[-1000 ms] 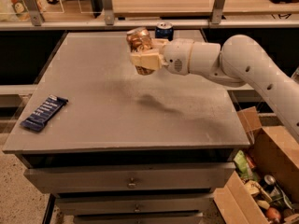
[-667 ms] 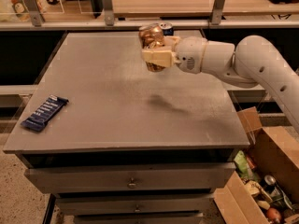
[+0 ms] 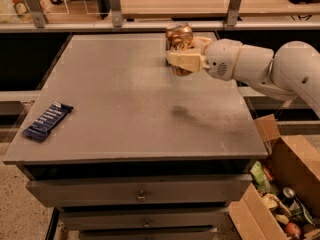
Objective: Place orange can upright
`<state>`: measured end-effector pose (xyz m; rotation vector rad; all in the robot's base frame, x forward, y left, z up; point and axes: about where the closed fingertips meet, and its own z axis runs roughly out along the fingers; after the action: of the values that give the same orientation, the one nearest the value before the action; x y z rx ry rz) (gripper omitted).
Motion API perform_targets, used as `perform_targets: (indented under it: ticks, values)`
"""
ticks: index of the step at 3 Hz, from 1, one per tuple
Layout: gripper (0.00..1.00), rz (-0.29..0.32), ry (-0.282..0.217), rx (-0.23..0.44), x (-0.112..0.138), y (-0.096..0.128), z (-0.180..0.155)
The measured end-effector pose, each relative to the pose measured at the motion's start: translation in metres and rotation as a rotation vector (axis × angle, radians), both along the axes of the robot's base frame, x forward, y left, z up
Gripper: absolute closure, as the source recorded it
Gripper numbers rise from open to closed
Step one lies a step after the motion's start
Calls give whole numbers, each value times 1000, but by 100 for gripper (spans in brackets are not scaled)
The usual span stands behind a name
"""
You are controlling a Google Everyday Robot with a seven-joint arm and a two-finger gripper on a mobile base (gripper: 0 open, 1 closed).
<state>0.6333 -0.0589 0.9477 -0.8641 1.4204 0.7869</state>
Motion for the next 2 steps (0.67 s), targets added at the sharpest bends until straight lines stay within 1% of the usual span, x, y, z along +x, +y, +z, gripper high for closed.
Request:
perform_targets:
  ticks: [1, 2]
  values:
    - [100, 0, 0, 0, 0, 0, 0]
    - [100, -26, -4, 23, 2, -18, -1]
